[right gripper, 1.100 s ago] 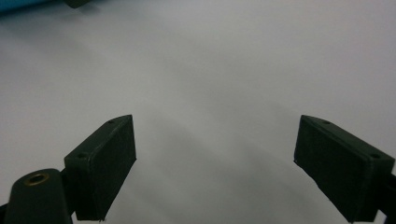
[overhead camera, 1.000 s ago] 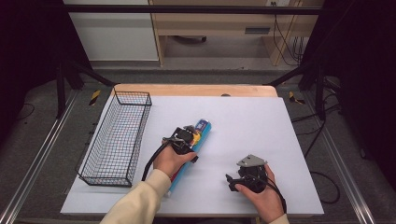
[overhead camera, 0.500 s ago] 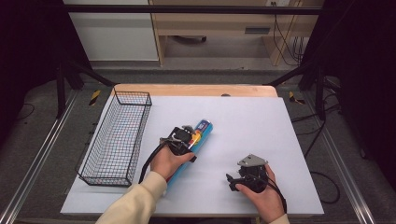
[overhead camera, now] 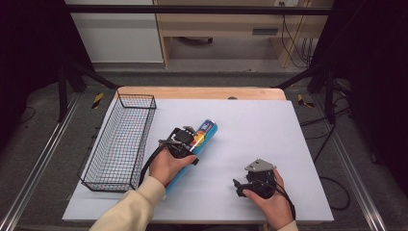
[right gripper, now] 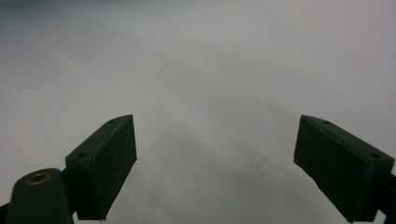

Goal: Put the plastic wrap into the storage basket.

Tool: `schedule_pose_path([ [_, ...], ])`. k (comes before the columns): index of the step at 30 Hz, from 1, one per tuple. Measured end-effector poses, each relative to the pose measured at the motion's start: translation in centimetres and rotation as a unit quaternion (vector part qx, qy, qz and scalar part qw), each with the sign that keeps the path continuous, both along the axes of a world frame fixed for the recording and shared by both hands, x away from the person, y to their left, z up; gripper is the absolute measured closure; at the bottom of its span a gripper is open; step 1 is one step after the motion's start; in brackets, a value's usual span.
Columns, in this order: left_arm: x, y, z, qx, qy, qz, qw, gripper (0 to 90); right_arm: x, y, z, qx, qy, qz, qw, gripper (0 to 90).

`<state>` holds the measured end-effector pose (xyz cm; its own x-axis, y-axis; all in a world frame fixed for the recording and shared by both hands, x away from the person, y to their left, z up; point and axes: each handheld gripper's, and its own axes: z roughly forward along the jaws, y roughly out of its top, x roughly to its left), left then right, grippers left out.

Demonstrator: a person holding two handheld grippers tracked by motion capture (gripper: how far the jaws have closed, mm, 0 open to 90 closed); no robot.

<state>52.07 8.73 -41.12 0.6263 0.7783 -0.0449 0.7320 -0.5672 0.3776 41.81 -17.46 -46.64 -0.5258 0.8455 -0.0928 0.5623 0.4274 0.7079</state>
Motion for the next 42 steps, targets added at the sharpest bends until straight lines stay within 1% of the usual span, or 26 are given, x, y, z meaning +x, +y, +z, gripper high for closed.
schedule_pose_path([
  [1,-0.1,0.2,0.3,-0.002,-0.004,0.003,1.0000,30.9,0.0,0.0,0.0,0.000,-0.001,0.000,1.0000,13.4],
  [2,-0.1,0.2,0.3,-0.002,-0.004,0.003,1.0000,30.9,0.0,0.0,0.0,0.000,-0.001,0.000,1.0000,13.4],
  [4,-0.1,0.4,0.7,-0.001,-0.008,0.003,1.0000,30.9,0.0,0.1,0.0,0.001,0.000,-0.001,1.0000,13.5],
  [5,-0.1,0.6,1.1,-0.003,-0.010,0.003,0.9999,31.0,0.0,0.0,0.0,0.000,0.000,-0.001,1.0000,13.4],
  [7,-0.1,0.7,1.3,-0.005,-0.013,0.006,0.9999,31.0,0.0,0.0,0.0,-0.001,-0.002,-0.001,1.0000,13.5],
  [8,-0.2,0.9,1.7,-0.003,-0.020,0.006,0.9998,31.0,0.0,0.0,0.0,-0.001,-0.002,-0.001,1.0000,13.5],
  [10,-0.4,1.1,2.2,-0.009,-0.024,0.011,0.9996,31.0,0.0,0.0,0.0,-0.001,-0.002,-0.001,1.0000,13.5],
  [11,-0.4,1.1,2.2,-0.009,-0.024,0.011,0.9996,31.0,0.0,0.0,0.0,-0.001,-0.002,-0.001,1.0000,13.5],
  [12,-0.5,1.4,2.8,-0.011,-0.032,0.011,0.9993,31.1,0.0,0.0,0.0,-0.001,-0.003,-0.001,1.0000,13.5],
  [13,-0.5,1.4,2.8,-0.011,-0.032,0.011,0.9993,31.0,0.0,0.0,0.0,-0.001,-0.003,-0.001,1.0000,13.5],
  [14,-0.6,1.7,3.5,-0.015,-0.039,0.014,0.9990,31.1,0.0,0.0,0.0,0.001,-0.001,-0.003,1.0000,13.5],
  [15,-0.6,1.7,3.5,-0.015,-0.039,0.014,0.9990,31.1,0.0,0.0,0.0,0.001,-0.001,-0.003,1.0000,13.5],
  [16,-0.7,1.9,3.8,-0.014,-0.041,0.013,0.9990,31.1,0.0,0.0,0.0,0.001,-0.001,-0.003,1.0000,13.5],
  [17,-0.8,2.2,4.5,-0.015,-0.048,0.015,0.9986,31.1,0.0,0.0,0.0,-0.001,-0.002,-0.001,1.0000,13.5],
  [18,-0.8,2.2,4.5,-0.015,-0.048,0.015,0.9986,31.1,0.0,0.0,0.0,-0.002,-0.003,-0.001,1.0000,13.5],
  [21,-1.0,2.8,5.5,-0.018,-0.055,0.020,0.9981,31.2,0.0,0.0,0.0,-0.001,-0.003,-0.002,1.0000,13.4],
  [22,-1.1,3.2,6.1,-0.020,-0.060,0.022,0.9978,31.1,0.0,0.0,0.0,0.001,-0.001,-0.003,1.0000,13.4],
  [23,-1.2,3.5,6.3,-0.021,-0.062,0.023,0.9976,31.2,-0.1,0.1,0.0,0.002,0.000,-0.004,1.0000,13.4],
  [26,-1.4,4.3,7.0,-0.023,-0.067,0.029,0.9971,31.2,-0.1,0.1,0.1,0.004,0.000,-0.004,1.0000,13.4],
  [27,-1.4,4.3,7.0,-0.023,-0.067,0.029,0.9971,31.2,-0.1,0.1,0.1,0.004,0.000,-0.004,1.0000,13.4],
  [28,-1.5,4.8,7.4,-0.023,-0.068,0.032,0.9969,31.2,-0.1,0.1,0.1,0.004,0.001,-0.005,1.0000,13.4],
  [36,-1.9,7.0,8.8,-0.019,-0.075,0.045,0.9960,31.2,-0.1,0.0,0.1,0.008,0.001,-0.006,1.0000,13.4],
  [37,-1.9,7.0,8.8,-0.019,-0.075,0.045,0.9960,31.3,-0.1,0.0,0.1,0.008,0.001,-0.006,1.0000,13.4],
  [38,-2.0,7.6,9.1,-0.020,-0.077,0.051,0.9955,31.2,-0.1,0.0,0.1,0.008,0.001,-0.007,0.9999,13.4],
  [41,-2.2,8.5,9.4,-0.020,-0.079,0.058,0.9950,31.3,-0.1,0.0,0.1,0.008,0.000,-0.008,0.9999,13.4],
  [42,-2.2,8.5,9.4,-0.020,-0.079,0.058,0.9950,31.3,-0.1,0.0,0.1,0.008,0.000,-0.008,0.9999,13.4],
])
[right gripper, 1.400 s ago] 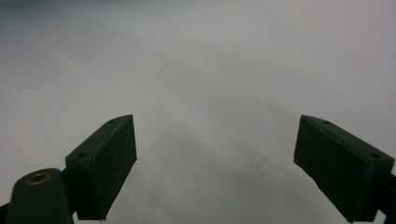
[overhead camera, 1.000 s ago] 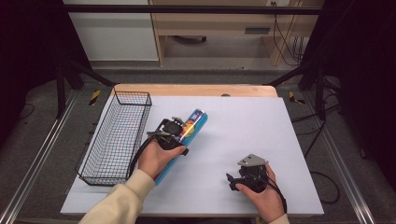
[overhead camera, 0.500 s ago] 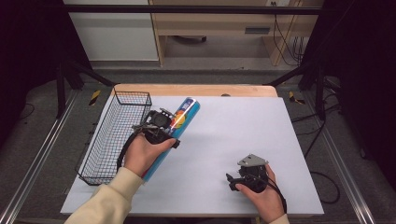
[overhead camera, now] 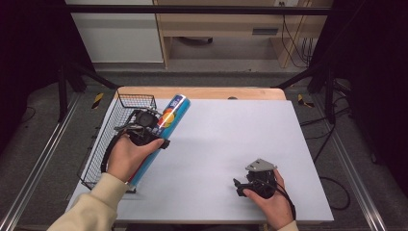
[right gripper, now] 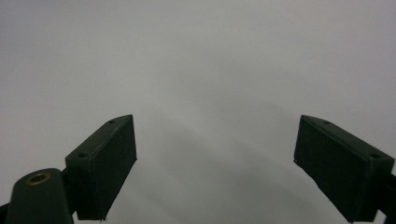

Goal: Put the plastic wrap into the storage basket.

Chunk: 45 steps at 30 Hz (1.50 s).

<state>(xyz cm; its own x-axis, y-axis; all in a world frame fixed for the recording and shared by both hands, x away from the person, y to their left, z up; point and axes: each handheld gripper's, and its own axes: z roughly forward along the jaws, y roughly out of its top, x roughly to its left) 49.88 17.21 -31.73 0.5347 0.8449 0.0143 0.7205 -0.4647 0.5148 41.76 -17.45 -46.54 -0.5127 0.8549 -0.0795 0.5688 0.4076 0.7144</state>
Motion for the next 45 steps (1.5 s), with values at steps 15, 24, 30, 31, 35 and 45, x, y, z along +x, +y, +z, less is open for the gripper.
schedule_pose_path([
  [15,-0.4,3.5,0.0,0.002,0.003,0.029,0.9996,31.4,0.0,0.0,-0.1,-0.002,0.002,0.000,1.0000,13.2],
  [24,-0.6,5.7,-0.3,0.001,0.008,0.052,0.9986,31.4,0.1,0.0,-0.1,-0.003,0.003,-0.002,1.0000,13.2],
  [30,-0.8,6.9,-0.7,0.002,0.009,0.064,0.9979,31.5,0.0,0.0,-0.1,-0.003,0.004,-0.003,1.0000,13.2],
  [31,-0.8,6.9,-0.7,0.002,0.009,0.064,0.9979,31.5,0.0,0.0,-0.1,-0.003,0.004,-0.003,1.0000,13.2],
  [35,-0.8,7.8,-0.9,0.002,0.013,0.071,0.9974,31.5,0.0,0.0,-0.1,-0.001,0.006,-0.004,1.0000,13.2],
  [45,-1.0,8.9,-1.1,0.005,0.016,0.080,0.9966,31.5,0.0,0.0,-0.2,-0.002,0.006,-0.003,1.0000,13.1],
])
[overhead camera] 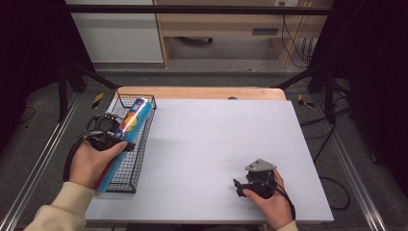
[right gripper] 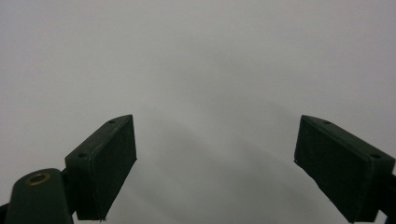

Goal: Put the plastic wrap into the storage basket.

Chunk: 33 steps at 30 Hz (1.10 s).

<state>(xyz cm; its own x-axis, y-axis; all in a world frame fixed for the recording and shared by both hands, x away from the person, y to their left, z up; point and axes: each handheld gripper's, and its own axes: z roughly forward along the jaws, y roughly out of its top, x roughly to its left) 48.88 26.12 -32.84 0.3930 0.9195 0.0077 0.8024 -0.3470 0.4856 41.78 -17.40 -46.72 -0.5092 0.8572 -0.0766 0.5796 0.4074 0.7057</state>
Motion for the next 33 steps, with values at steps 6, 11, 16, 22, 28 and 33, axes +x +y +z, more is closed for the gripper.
schedule_pose_path([
  [6,-0.1,0.4,-0.2,0.002,0.006,0.002,1.0000,31.5,0.0,0.0,0.0,0.002,0.001,-0.001,1.0000,13.1],
  [11,-0.3,0.8,-0.3,0.001,0.007,0.007,0.9999,31.5,0.0,0.0,0.1,0.002,-0.002,0.000,1.0000,13.1],
  [16,-0.3,1.0,-0.6,0.003,0.010,0.009,0.9999,31.5,0.0,0.0,0.1,0.002,-0.003,0.001,1.0000,13.1],
  [22,-0.3,1.1,-1.2,0.002,0.016,0.010,0.9998,31.6,0.0,0.0,0.0,0.001,-0.001,0.002,1.0000,13.0],
  [28,-0.4,1.4,-1.7,0.001,0.020,0.014,0.9997,31.6,0.0,0.0,0.1,0.001,-0.001,0.001,1.0000,13.0],
  [33,-0.3,1.7,-2.3,-0.001,0.024,0.019,0.9995,31.6,0.0,0.0,0.0,0.000,-0.001,0.002,1.0000,13.0],
])
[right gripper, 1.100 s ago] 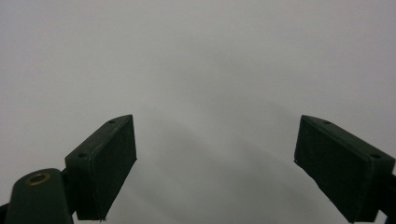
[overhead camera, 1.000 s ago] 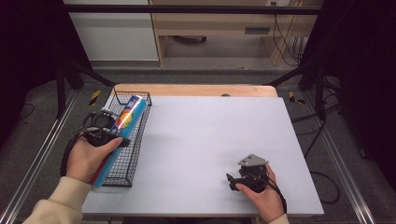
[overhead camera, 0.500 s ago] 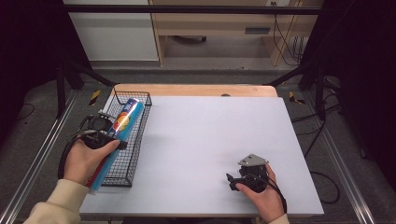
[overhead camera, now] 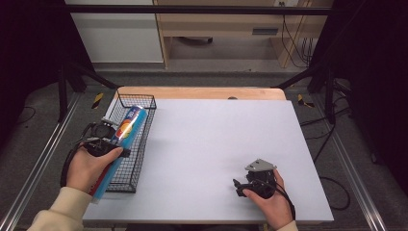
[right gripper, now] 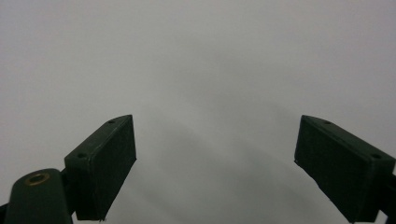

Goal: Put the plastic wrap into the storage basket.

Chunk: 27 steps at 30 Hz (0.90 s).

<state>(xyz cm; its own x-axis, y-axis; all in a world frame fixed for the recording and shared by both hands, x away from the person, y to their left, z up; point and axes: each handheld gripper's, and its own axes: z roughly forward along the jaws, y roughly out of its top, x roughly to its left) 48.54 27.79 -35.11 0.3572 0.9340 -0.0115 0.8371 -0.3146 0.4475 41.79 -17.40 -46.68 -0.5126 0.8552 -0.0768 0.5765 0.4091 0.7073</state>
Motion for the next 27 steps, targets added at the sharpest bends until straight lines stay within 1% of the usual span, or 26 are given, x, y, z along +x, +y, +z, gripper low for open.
schedule_pose_path([
  [5,0.2,0.3,-0.3,0.002,0.004,0.004,1.0000,31.6,0.0,0.0,0.0,-0.001,0.001,0.000,1.0000,12.9],
  [13,0.6,0.6,-0.8,0.000,0.010,0.011,0.9999,31.6,0.0,0.1,-0.1,-0.002,0.002,0.001,1.0000,12.9],
  [23,1.7,0.7,-1.0,0.001,0.022,0.014,0.9997,31.6,0.0,0.1,-0.1,0.000,0.004,0.003,1.0000,12.8],
  [24,2.0,0.8,-1.0,-0.001,0.027,0.014,0.9995,31.6,0.0,0.2,-0.2,-0.002,0.005,0.003,1.0000,12.9],
  [26,2.2,0.8,-1.0,0.000,0.026,0.015,0.9995,31.6,0.1,0.2,-0.2,-0.003,0.005,0.004,1.0000,12.8],
  [27,2.4,0.8,-1.0,0.004,0.022,0.012,0.9997,31.6,0.0,0.2,-0.3,-0.003,0.007,0.005,1.0000,12.8],
])
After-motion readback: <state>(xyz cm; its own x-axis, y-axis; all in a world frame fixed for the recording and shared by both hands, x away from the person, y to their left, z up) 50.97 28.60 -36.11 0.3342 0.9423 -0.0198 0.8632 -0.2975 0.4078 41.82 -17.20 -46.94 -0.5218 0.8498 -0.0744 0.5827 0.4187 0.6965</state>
